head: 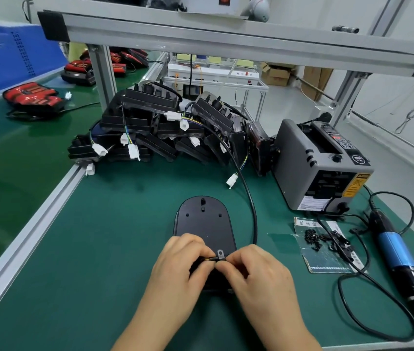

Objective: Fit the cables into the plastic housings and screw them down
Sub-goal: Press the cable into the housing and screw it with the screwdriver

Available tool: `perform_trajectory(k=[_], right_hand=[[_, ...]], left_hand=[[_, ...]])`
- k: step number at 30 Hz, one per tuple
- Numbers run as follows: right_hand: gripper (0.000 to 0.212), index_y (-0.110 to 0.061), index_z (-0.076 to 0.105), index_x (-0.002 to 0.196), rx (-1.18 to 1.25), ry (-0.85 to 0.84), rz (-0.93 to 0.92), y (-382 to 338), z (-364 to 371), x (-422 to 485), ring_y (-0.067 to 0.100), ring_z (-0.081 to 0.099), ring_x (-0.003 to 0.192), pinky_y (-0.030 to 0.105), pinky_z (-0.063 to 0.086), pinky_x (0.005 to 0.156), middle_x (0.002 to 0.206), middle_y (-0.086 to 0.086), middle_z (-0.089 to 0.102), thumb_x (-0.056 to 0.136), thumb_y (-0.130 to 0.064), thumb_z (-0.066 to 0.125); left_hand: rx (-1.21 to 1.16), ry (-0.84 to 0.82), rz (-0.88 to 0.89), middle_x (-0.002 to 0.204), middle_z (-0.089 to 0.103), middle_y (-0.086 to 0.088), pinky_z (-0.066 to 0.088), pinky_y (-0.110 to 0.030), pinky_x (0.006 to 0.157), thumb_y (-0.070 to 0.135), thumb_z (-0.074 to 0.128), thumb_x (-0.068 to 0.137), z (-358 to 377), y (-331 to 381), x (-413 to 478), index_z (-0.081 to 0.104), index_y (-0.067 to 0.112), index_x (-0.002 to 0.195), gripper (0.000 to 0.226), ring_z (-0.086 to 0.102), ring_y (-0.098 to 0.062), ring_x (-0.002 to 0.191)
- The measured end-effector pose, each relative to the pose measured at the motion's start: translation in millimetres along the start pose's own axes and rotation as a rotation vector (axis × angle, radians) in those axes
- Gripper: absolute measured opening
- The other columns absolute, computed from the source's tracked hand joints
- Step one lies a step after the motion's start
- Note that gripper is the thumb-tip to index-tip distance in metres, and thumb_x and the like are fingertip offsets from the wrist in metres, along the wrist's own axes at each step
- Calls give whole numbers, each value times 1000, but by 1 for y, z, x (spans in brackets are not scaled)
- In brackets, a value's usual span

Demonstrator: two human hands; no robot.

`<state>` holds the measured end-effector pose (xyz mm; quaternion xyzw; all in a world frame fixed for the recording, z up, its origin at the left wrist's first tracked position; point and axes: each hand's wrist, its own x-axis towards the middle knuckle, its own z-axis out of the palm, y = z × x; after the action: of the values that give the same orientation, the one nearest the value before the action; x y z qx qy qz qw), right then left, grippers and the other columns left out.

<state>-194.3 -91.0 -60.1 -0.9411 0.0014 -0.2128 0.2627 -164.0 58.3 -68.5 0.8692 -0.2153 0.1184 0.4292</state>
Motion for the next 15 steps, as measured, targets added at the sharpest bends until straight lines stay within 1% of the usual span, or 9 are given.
perform_trajectory(k=[3, 5, 7, 10, 12, 15], right_hand=[[27, -28, 56, 67, -12, 7, -15, 2, 0, 3, 7, 52, 71, 20, 33, 57, 67, -15, 52, 74, -52, 68], [28, -30, 55, 70, -29, 45, -52, 5, -2, 6, 6, 48, 74, 21, 38, 57, 72, -16, 52, 72, -56, 67], [26, -29, 60, 72, -40, 83, -118, 7, -3, 9, 7, 45, 79, 24, 44, 60, 76, -16, 55, 70, -53, 70], [22, -25, 65, 72, -9, 80, -176, 9, -2, 11, 7, 48, 81, 30, 49, 65, 75, -17, 59, 67, -45, 71], [20, -24, 66, 73, 20, 57, -179, 8, -2, 10, 4, 47, 82, 30, 47, 66, 75, -18, 60, 68, -43, 71], [18, -24, 67, 76, 46, 13, -175, 8, -1, 9, 3, 45, 83, 28, 45, 69, 76, -19, 61, 70, -41, 68]], left_hand=[[-28, 11, 10, 91, 54, 20, 38, -17, 79, 23, 63, 84, 1, -2, 0, 64, 27, 81, 5, 49, -5, 94], [-53, 20, 7, 92, 54, 21, 38, -15, 79, 24, 62, 82, 3, -2, -1, 64, 27, 80, 4, 50, -6, 94], [-79, 30, -1, 93, 55, 20, 38, -14, 79, 23, 63, 81, 4, -3, -1, 64, 27, 80, 5, 51, -6, 94], [-88, 5, -21, 96, 56, 21, 36, -10, 82, 19, 65, 84, 3, -6, -2, 65, 31, 83, 12, 50, -6, 99], [-104, -51, -50, 100, 56, 24, 34, -8, 85, 17, 65, 88, -3, -8, 0, 65, 35, 87, 18, 50, -4, 105], [-107, -150, -96, 101, 54, 27, 33, -9, 89, 25, 56, 93, -13, -11, 6, 64, 41, 94, 18, 48, 0, 108]])
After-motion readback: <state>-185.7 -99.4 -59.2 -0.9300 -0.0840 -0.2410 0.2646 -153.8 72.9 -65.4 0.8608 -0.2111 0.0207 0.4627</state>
